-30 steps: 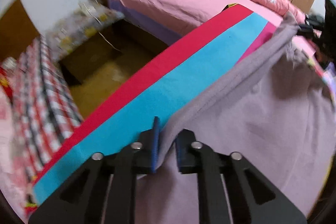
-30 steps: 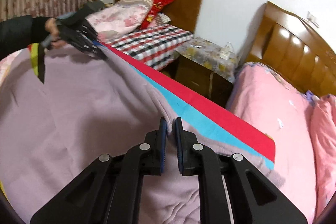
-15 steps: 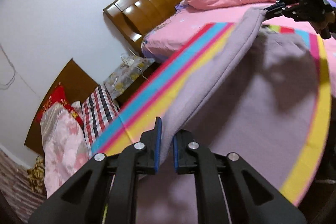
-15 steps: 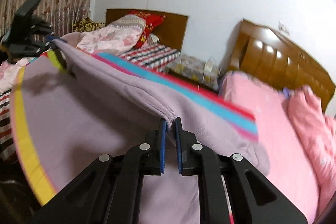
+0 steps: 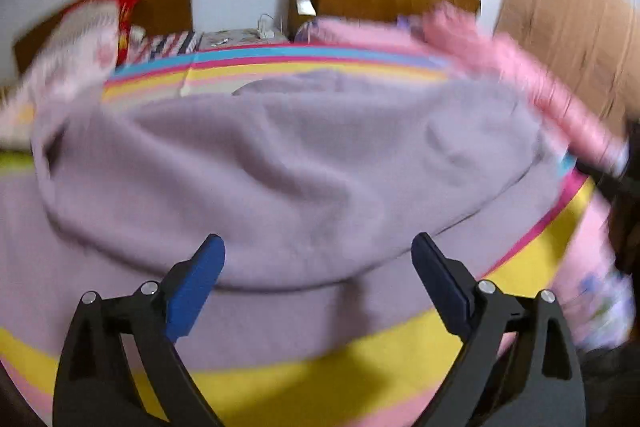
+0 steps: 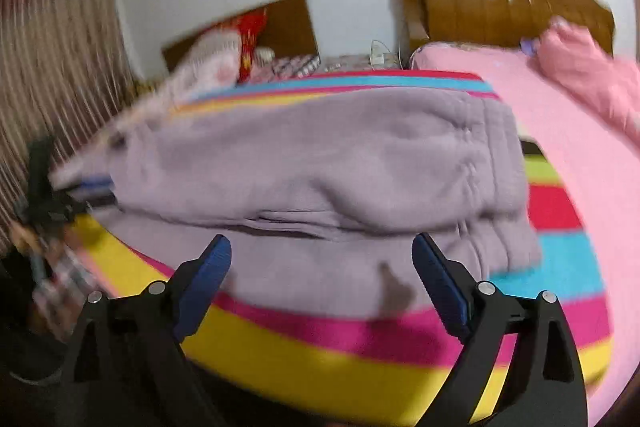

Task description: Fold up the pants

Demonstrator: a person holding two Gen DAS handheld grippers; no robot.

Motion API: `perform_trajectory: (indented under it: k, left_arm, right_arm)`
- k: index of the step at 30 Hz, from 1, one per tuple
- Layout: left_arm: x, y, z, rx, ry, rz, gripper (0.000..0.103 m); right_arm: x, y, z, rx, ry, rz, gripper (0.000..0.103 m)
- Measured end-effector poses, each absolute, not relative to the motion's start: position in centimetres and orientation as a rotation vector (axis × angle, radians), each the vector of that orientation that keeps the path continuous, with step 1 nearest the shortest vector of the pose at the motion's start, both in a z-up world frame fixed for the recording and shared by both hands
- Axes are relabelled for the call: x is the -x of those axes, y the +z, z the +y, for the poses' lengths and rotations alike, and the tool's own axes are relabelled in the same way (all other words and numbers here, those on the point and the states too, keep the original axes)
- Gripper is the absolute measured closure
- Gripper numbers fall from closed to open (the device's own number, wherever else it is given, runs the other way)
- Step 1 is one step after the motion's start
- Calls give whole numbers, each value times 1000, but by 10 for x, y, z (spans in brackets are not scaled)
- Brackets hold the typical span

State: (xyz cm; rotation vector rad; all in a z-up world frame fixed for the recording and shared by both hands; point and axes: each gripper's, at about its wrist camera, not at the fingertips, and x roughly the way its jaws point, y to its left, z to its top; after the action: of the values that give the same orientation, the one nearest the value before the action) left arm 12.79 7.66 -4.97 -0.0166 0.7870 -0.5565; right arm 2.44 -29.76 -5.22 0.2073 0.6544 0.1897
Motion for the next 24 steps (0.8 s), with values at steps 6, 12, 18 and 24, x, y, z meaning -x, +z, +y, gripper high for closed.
perform_trajectory:
  k: [6,12,18,24]
  left_arm:
    - [-129,-53,115,319,-527,794,10]
    - [-138,-56,131,425,-483,802,10]
    - [-136,-53,147,462,-452,775,33]
    - [-144,-56,168,549,-402,803,34]
  right_arm:
    - [-33,-62,-333,-526,161,656,35]
    - [-77,-77,-362,-706,19,793,36]
    - [-90,-77,-369,-755,-44,734,48]
    - [-69,-89,-379,-772,-36,670,67]
